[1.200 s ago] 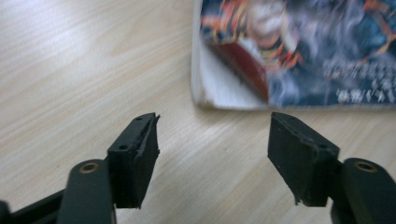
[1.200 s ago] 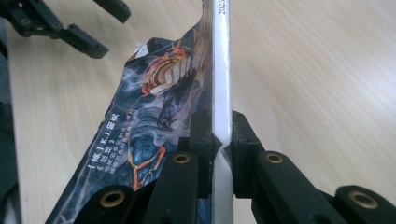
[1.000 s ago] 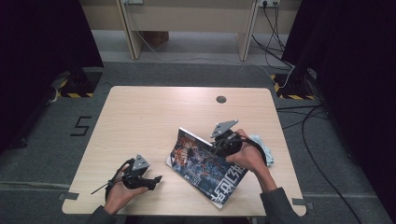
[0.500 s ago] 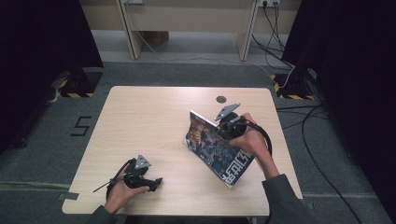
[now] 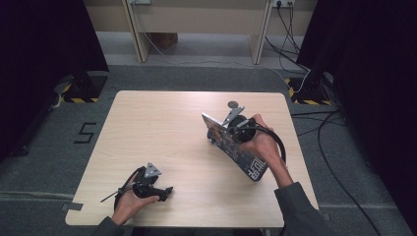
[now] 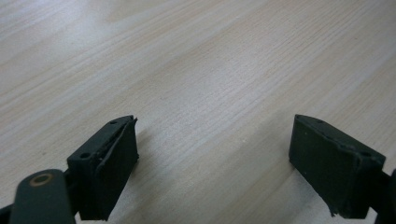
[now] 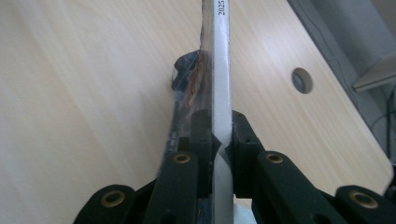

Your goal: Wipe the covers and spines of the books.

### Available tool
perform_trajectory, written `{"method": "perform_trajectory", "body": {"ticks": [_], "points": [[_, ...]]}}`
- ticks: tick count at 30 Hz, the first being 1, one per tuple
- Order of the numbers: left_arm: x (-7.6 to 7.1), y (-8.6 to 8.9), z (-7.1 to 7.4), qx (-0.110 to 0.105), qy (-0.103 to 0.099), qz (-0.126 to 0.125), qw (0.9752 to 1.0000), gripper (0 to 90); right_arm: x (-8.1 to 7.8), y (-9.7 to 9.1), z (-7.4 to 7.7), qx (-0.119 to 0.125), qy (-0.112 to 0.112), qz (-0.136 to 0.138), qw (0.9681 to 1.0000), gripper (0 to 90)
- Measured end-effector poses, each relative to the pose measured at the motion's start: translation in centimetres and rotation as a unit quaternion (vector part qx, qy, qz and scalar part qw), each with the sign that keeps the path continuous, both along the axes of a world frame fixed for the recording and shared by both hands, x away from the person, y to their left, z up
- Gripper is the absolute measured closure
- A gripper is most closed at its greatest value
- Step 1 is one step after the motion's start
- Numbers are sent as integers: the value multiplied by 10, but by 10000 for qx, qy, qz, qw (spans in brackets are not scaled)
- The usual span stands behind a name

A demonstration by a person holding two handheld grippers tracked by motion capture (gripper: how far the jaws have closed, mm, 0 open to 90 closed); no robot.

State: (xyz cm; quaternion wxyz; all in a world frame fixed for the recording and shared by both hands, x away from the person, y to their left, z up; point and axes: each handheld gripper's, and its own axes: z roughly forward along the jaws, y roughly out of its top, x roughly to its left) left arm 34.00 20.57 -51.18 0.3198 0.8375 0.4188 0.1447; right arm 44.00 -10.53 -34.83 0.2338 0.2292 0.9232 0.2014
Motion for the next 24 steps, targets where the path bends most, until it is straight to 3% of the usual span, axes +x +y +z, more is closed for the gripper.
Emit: {"method": "perform_trajectory", "body": {"ticks": [5, 9, 15, 17, 19, 24], "points": [[0, 0, 0, -9, 7, -3, 10000, 143, -17, 17, -1, 20, 281, 216, 9994, 827], [1, 1, 0, -16, -6, -18, 10000, 144, -20, 22, -5, 133, 371, 301, 9988, 824], [2, 0, 0, -35, -9, 1, 10000, 143, -31, 29, -11, 87, 456, 407, 9981, 828], [3, 1, 0, -23, -22, -17, 10000, 144, -33, 32, -16, 185, 637, 547, 9963, 828], [4, 1, -1, -39, -24, -8, 10000, 143, -35, 38, -20, 90, 607, 593, 9964, 828], [7, 7, -1, -38, -37, 54, 10000, 143, -37, 46, -37, 69, 876, 671, 9939, 827]]}}
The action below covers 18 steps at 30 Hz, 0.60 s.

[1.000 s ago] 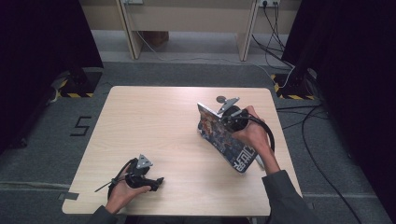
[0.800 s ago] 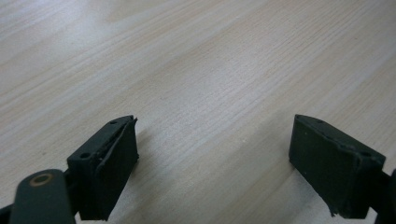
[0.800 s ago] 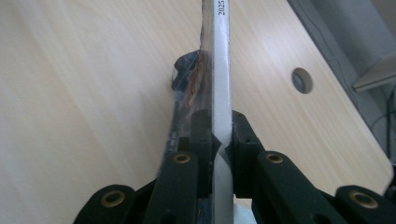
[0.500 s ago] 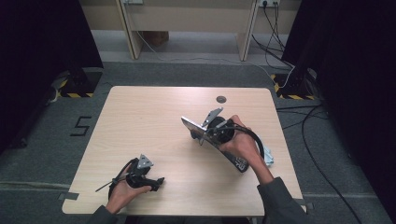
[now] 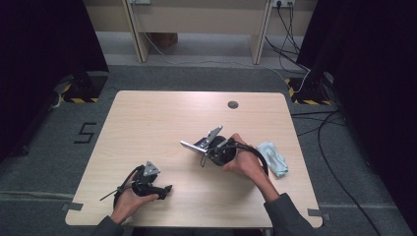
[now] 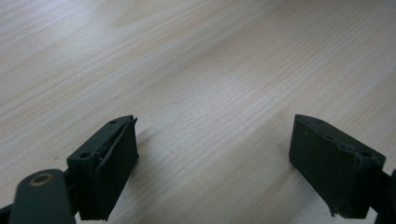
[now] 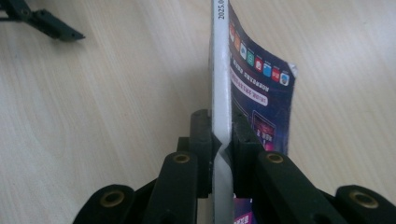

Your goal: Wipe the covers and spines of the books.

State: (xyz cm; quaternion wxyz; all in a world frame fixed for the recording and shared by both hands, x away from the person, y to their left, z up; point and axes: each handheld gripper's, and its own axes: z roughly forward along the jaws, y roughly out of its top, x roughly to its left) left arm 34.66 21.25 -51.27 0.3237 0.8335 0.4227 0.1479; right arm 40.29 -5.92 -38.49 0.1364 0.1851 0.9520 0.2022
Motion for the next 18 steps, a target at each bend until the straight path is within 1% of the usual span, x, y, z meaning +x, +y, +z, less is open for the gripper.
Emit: {"method": "perform_trajectory", "body": {"ticks": [1, 2, 4, 6, 8, 13, 18], "points": [[1, 1, 0, -12, -9, 29, 10000, 143, -1, 1, -3, 5, 14, 16, 10000, 828], [1, 2, 0, -26, -14, 72, 10000, 143, -2, 1, -5, 38, 92, -1, 10000, 827], [1, 4, 0, -12, -17, 71, 10000, 143, -3, 2, -11, 46, 144, 28, 9999, 827], [1, 3, 0, -13, -12, 80, 10000, 142, -5, 4, -15, 13, 144, 99, 9998, 826], [1, 3, 0, -1, -13, 94, 10000, 140, -7, 5, -20, 8, 238, 77, 9997, 826], [1, 4, -1, -18, -43, 60, 10000, 131, -12, 8, -29, -52, 304, 158, 9994, 820], [2, 4, -2, -29, -53, 60, 10000, 127, -17, 11, -44, -87, 370, 251, 9990, 809]]}}
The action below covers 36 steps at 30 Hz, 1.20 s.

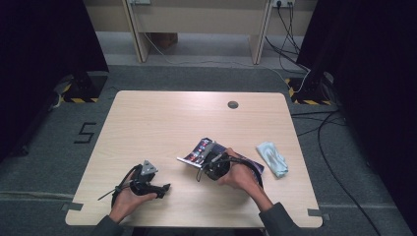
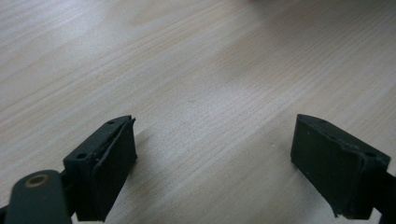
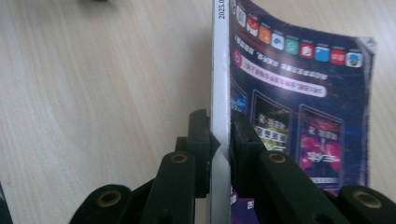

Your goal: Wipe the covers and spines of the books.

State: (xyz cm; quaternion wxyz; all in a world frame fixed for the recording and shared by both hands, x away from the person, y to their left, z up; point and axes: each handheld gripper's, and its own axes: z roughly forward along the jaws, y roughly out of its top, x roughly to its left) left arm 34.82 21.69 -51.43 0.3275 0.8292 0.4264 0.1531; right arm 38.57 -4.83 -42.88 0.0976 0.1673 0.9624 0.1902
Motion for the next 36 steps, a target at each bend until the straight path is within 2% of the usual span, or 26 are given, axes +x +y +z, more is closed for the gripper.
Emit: {"method": "perform_trajectory", "body": {"ticks": [7, 15, 19, 22, 24, 36], "points": [[0, 0, 0, 3, 6, 1, 10000, 126, -7, 2, -16, 40, 102, 29, 9999, 783], [0, 0, 0, 12, 16, -2, 10000, 124, -13, -4, -25, 317, 195, -81, 9993, 736], [0, 0, 0, 3, 6, 1, 10000, 124, -17, -5, -30, 401, 227, -81, 9989, 703], [1, 0, 0, 7, 16, -14, 10000, 122, -21, -5, -35, 378, 217, -43, 9990, 678], [1, 0, 0, 4, 10, -8, 10000, 122, -22, -5, -36, 345, 245, -22, 9991, 675], [0, 0, 0, 2, 2, -2, 10000, 121, -25, -8, -41, 517, 407, -88, 9978, 613]]}}
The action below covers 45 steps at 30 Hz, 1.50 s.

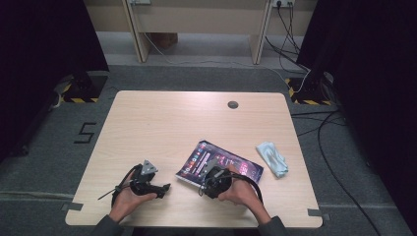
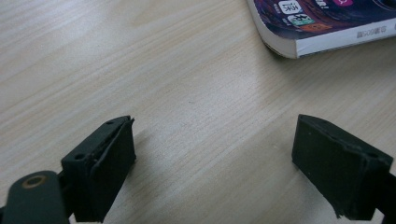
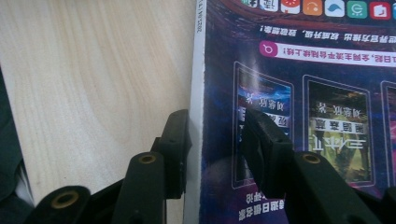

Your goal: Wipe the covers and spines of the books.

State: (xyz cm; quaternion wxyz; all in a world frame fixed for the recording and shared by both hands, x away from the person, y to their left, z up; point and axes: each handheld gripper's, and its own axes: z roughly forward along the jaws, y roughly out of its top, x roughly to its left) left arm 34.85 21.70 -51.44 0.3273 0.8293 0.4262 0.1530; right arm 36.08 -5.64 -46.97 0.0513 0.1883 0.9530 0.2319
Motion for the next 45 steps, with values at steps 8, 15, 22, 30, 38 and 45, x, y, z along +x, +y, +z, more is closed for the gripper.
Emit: {"method": "perform_trajectory", "body": {"ticks": [8, 15, 22, 30, 38, 45], "points": [[0, 0, 0, -7, -9, 10, 10000, 118, 0, 0, -4, 97, 237, 46, 9997, 565], [0, 0, 0, -17, -20, -15, 10000, 118, 1, -5, 1, 269, 214, -81, 9994, 504], [0, 0, 0, -15, -26, -73, 10000, 130, 15, -35, 8, 96, -104, -898, 9959, 444], [0, -7, 3, -259, -168, -377, 9988, 167, 29, -72, 7, 76, -232, -1865, 9821, 377], [-1, -27, 7, -663, -360, -753, 9943, 262, 19, -90, 7, 151, -277, -2248, 9739, 368], [7, -42, 5, -841, -222, -807, 9929, 314, 2, -119, 2, 219, -179, -2587, 9655, 376]]}}
